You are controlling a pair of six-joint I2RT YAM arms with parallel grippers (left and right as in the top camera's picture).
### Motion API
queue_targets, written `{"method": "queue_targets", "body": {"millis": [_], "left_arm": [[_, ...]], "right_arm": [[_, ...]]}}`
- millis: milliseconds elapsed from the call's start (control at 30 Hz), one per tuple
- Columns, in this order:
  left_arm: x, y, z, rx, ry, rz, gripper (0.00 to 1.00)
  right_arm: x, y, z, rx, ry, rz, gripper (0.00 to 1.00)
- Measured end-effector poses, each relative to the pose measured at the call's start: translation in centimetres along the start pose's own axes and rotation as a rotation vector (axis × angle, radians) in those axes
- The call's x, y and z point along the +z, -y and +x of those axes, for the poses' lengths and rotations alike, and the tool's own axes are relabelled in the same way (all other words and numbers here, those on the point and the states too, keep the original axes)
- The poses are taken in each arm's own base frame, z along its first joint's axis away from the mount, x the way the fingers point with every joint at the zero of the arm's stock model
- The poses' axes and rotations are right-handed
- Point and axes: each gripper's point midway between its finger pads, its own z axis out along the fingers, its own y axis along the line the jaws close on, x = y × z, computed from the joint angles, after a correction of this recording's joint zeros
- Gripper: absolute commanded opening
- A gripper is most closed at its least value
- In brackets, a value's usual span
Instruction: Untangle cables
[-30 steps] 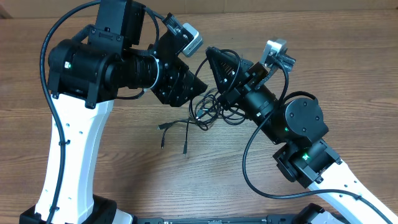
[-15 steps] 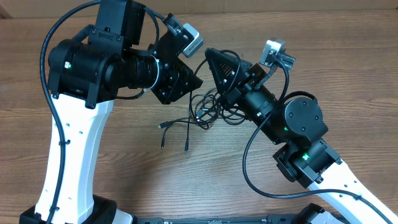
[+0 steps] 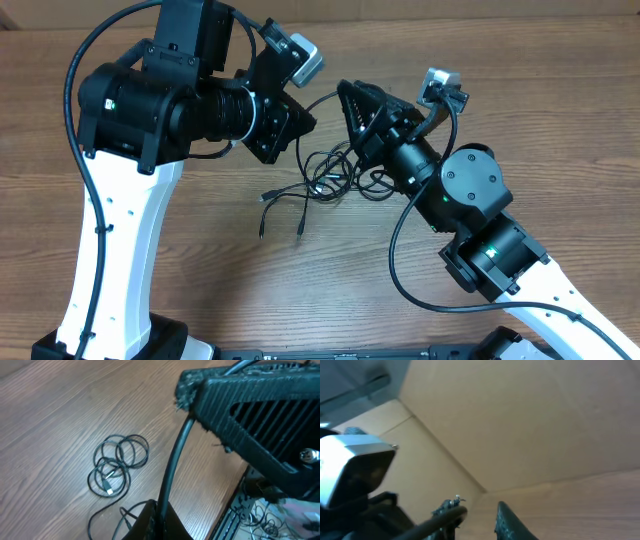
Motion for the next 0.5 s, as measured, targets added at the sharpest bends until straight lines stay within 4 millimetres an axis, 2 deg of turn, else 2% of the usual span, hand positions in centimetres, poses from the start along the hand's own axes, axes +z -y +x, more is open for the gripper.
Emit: {"method": "queue_targets", "body": {"millis": [33,67,200,367,500], "left_arm": [[0.0,-0.5,0.0,-0.030,-0.001,-0.026,0.04],[0.0,-1.1,-0.1,-0.061,0.000,-0.061,0.04],[-0.2,-2.5,0.1,-0.152,-0.005,-0.144,0.04],[-0.6,-4.6,0.5,-0.300,0.001,-0.269,0.04],[-1.3,-6.5,1.1,-0.437,0.011,-0.398,0.04]], "right_arm": [[0.0,0.8,0.2,-0.027,-0.006,0.041,0.70],[-0.1,1.7,0.4,-0.054,-0.012,0.082,0.78],[-0.7,5.1,2.1,-0.142,-0.079,0.234,0.99],[-1.9,8.0,4.1,-0.198,-0.175,0.356,1.00],[-2.5,9.0,5.1,-0.215,-0.227,0.395,1.00]]}}
